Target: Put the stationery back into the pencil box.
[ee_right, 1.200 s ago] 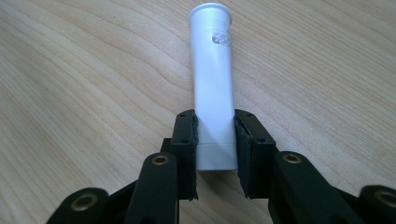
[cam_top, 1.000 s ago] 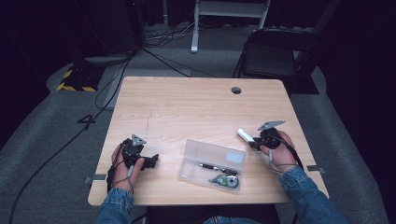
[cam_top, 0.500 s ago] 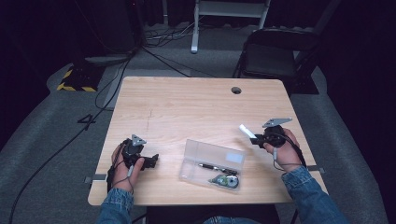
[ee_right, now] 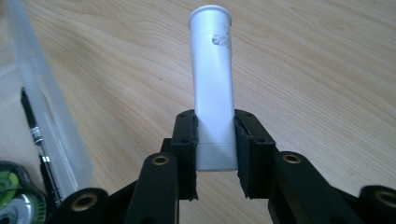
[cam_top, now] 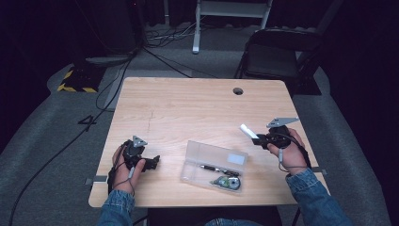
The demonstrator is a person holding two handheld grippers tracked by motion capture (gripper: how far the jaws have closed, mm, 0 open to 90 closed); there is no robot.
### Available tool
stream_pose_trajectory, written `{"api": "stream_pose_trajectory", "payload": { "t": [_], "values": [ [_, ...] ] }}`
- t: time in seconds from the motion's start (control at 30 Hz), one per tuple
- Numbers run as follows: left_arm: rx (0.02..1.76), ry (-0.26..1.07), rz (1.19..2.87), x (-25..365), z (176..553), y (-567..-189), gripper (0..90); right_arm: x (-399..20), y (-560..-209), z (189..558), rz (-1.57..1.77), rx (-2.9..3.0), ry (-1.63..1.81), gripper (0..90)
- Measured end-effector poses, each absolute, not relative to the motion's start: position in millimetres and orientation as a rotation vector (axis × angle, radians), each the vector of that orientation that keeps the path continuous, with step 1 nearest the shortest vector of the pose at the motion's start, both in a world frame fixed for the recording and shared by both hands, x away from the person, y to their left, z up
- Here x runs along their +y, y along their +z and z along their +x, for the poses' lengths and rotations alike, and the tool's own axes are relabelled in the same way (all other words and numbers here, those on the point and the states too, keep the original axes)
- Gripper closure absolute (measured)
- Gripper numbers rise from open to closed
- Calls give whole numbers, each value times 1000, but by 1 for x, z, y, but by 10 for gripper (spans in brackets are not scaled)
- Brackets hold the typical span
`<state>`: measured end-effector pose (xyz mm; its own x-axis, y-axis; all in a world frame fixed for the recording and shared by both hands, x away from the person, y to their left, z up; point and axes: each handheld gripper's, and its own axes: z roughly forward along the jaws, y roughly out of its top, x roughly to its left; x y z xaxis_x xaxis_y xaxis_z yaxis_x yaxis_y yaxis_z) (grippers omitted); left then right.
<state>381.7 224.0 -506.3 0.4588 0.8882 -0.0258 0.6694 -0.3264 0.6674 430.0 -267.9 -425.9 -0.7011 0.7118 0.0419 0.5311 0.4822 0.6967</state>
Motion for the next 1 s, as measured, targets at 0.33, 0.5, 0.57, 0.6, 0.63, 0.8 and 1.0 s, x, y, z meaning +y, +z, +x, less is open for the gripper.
{"api": "stream_pose_trajectory", "payload": {
  "t": [0.33, 0.5, 0.57, 0.6, 0.63, 0.8, 1.0],
  "values": [
    [1293, 464, 2099, 224, 382, -506, 1, -257, -414, 419, 989, 2500, 1053, 713],
    [1293, 464, 2099, 224, 382, -506, 1, -252, -407, 414, 954, 2512, 1069, 713],
    [1292, 464, 2100, 224, 382, -506, 1, -249, -405, 412, 936, 2517, 1072, 712],
    [1292, 465, 2100, 224, 382, -506, 1, -248, -404, 411, 927, 2520, 1075, 712],
    [1292, 466, 2100, 224, 382, -506, 1, -246, -403, 410, 919, 2523, 1078, 712],
    [1292, 466, 2101, 224, 382, -506, 2, -237, -398, 404, 861, 2548, 1090, 712],
    [1292, 466, 2101, 224, 382, -506, 1, -228, -394, 400, 814, 2569, 1099, 712]
  ]
}}
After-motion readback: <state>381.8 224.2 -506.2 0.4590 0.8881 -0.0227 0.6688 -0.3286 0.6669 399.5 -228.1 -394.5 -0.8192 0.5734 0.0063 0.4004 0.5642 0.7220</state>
